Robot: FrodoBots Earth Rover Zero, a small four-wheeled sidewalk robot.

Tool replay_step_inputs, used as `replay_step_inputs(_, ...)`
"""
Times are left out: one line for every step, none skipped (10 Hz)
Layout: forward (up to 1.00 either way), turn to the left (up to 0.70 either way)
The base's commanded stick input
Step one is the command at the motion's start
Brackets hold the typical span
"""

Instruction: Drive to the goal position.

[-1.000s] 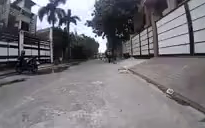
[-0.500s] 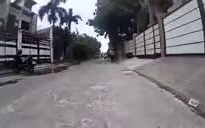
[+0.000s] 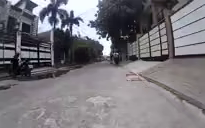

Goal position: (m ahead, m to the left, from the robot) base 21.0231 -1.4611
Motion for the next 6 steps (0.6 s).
replay_step_inputs(1.0, -0.33)
replay_step_inputs(1.0, -0.15)
replay_step_inputs(1.0, 0.07)
replay_step_inputs(1.0, 0.06)
replay_step_inputs(1.0, 0.01)
replay_step_inputs(1.0, 0.0)
